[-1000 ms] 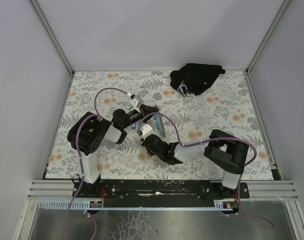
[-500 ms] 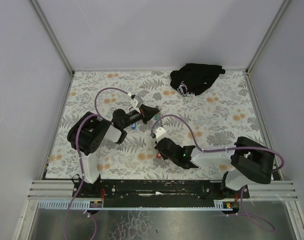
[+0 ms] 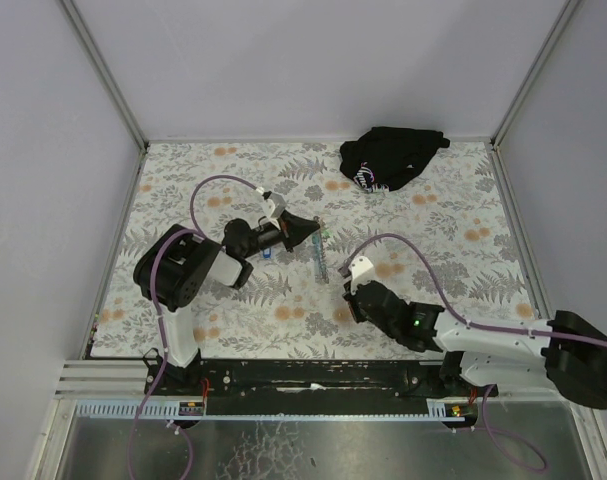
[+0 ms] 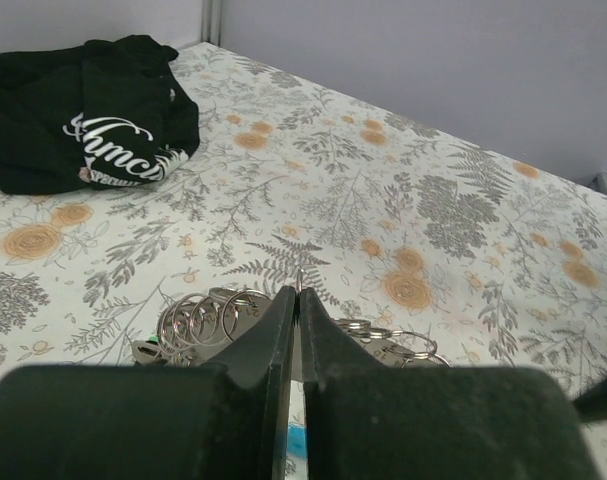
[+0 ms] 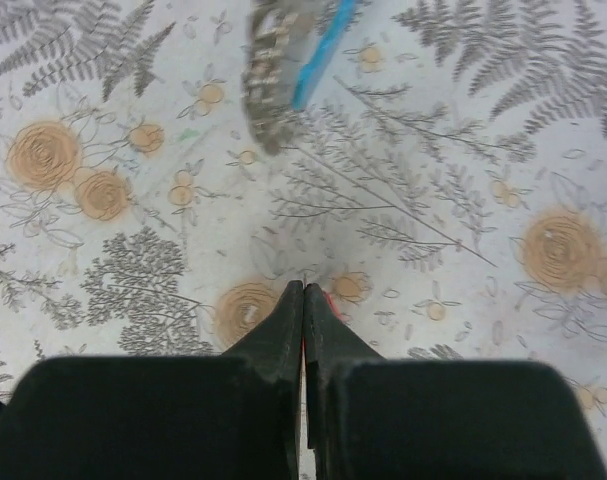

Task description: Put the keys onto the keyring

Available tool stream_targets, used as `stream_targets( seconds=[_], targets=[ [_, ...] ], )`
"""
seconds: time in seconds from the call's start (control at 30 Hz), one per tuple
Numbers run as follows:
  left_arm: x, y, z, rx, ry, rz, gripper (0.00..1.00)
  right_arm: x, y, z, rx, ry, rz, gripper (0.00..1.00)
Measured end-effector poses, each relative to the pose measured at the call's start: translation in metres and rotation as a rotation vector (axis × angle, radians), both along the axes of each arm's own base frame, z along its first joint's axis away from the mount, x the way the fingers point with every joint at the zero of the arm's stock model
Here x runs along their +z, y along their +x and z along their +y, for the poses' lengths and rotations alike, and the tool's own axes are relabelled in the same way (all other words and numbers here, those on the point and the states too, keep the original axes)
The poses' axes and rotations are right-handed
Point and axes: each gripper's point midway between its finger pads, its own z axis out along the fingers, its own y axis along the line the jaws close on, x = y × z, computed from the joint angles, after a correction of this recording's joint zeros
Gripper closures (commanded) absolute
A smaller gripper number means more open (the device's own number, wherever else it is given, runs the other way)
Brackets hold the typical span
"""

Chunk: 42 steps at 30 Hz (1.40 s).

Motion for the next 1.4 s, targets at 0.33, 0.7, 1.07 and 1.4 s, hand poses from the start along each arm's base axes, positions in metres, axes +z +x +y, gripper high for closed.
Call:
stream_targets(
  seconds=[0.33, 0.7, 1.07, 1.4],
  targets=[
    [0.004, -0.045, 0.0, -0.108, 0.007, 0.009, 1.0, 0.018, 0.017, -0.036, -0.069, 0.165, -0.029, 1.0],
    [0.018, -0.096, 0.007, -0.18, 0.026, -0.021, 1.0, 0.007, 0.024, -0.038, -0.079, 0.167, 0.007, 1.0],
    [0.005, -0.129, 0.007, -0.218, 0.051, 0.023, 1.0, -0.031, 0.042, -0.039, -0.125, 0.094, 0.026, 1.0],
    [-0.004, -0.131, 0.013, -0.178, 0.056, 0.049, 1.0, -0.045, 0.057, -0.038, -0.168, 0.128, -0.041, 0.96]
  ],
)
